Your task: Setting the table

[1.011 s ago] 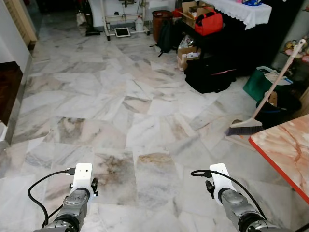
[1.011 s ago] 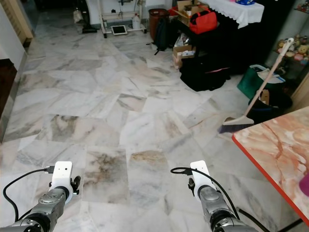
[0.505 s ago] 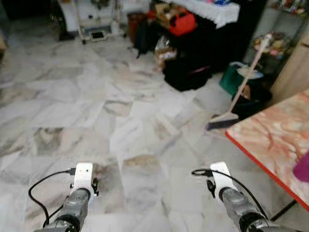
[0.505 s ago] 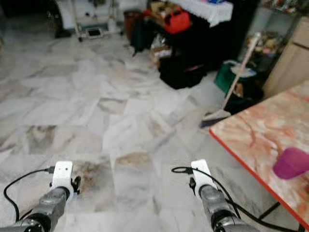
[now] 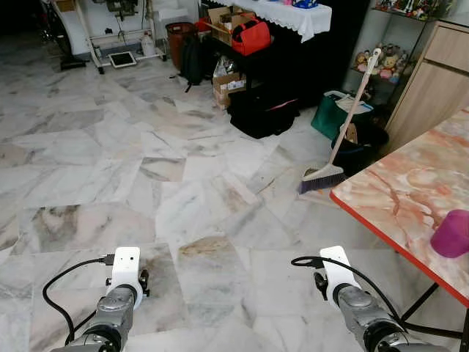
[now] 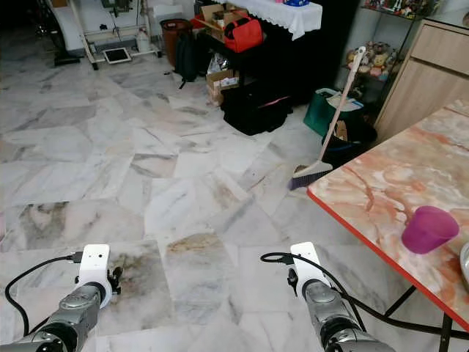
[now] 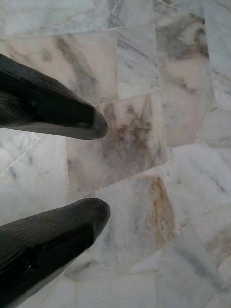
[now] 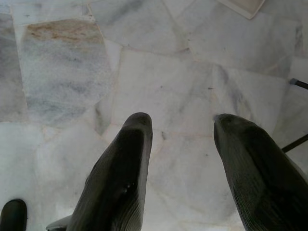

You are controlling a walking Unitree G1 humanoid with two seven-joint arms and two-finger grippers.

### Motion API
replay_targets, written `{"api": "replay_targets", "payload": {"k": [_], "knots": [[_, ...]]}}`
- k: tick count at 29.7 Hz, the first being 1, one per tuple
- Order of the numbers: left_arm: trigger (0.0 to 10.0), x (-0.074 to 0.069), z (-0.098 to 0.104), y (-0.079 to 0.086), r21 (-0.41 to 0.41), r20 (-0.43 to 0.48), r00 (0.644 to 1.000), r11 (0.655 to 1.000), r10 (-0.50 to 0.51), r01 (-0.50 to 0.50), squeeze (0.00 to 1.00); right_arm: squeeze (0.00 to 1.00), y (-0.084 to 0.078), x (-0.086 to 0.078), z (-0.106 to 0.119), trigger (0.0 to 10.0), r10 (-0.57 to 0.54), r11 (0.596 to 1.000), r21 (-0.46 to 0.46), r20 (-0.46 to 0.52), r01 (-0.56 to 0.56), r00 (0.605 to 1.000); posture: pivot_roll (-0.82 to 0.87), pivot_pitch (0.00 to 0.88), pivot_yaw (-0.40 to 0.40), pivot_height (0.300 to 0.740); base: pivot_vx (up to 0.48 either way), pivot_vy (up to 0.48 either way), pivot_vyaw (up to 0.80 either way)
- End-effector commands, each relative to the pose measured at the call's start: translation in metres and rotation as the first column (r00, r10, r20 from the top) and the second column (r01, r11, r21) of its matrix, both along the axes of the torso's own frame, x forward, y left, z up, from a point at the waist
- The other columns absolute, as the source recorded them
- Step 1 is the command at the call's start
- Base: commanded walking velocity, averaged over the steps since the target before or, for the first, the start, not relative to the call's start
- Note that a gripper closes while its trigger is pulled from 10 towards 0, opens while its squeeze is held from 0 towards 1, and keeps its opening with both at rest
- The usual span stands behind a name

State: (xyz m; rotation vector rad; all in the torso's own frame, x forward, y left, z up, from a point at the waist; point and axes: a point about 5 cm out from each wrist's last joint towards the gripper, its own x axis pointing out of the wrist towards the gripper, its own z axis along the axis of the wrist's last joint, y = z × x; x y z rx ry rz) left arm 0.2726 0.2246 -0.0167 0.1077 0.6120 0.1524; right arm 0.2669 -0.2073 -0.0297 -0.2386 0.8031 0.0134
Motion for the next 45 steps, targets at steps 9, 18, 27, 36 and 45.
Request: {"api": "replay_targets", "payload": {"k": [9,18,27,36,45], "knots": [[10.0,0.0041,0.0028,-0.0012,0.015,-0.002,1.0,1.0,-0.004,0.004,0.0,0.0,0.0,0.0036,0.0029,10.0,-0.002,1.0,0.004,0.008,0.002,1.0,0.0,0.0,0.004,0.74,0.0,-0.22,-0.64],[10.0,0.0054,0.004,-0.0013,0.008,0.009,1.0,1.0,0.001,-0.002,0.0,0.0,0.0,0.0033,0.0026,10.0,-0.004,1.0,0.004,0.007,0.004,1.0,0.0,0.0,0.004,0.74,0.0,0.0,-0.64],[10.0,0.0056,0.0042,-0.0011,0.007,0.008,1.0,1.0,0.001,-0.001,0.0,0.0,-0.0001,0.0033,0.0027,10.0,-0.003,1.0,0.003,0.007,0.003,1.0,0.0,0.0,0.004,0.74,0.0,0.0,-0.64],[10.0,0.0054,0.004,-0.0009,0.006,0.005,1.0,1.0,0.0,0.0,0.0,0.0,-0.0002,0.0033,0.0027,10.0,-0.009,1.0,0.004,0.008,0.009,1.0,0.0,0.0,0.007,0.74,0.0,0.0,-0.65],[10.0,0.0052,0.0037,-0.0013,0.008,0.002,1.0,1.0,-0.004,0.004,0.0,0.0,-0.0015,0.0016,0.0016,10.0,-0.011,1.0,0.002,0.006,0.011,1.0,0.0,0.0,0.009,0.74,0.0,0.0,-0.64]]}}
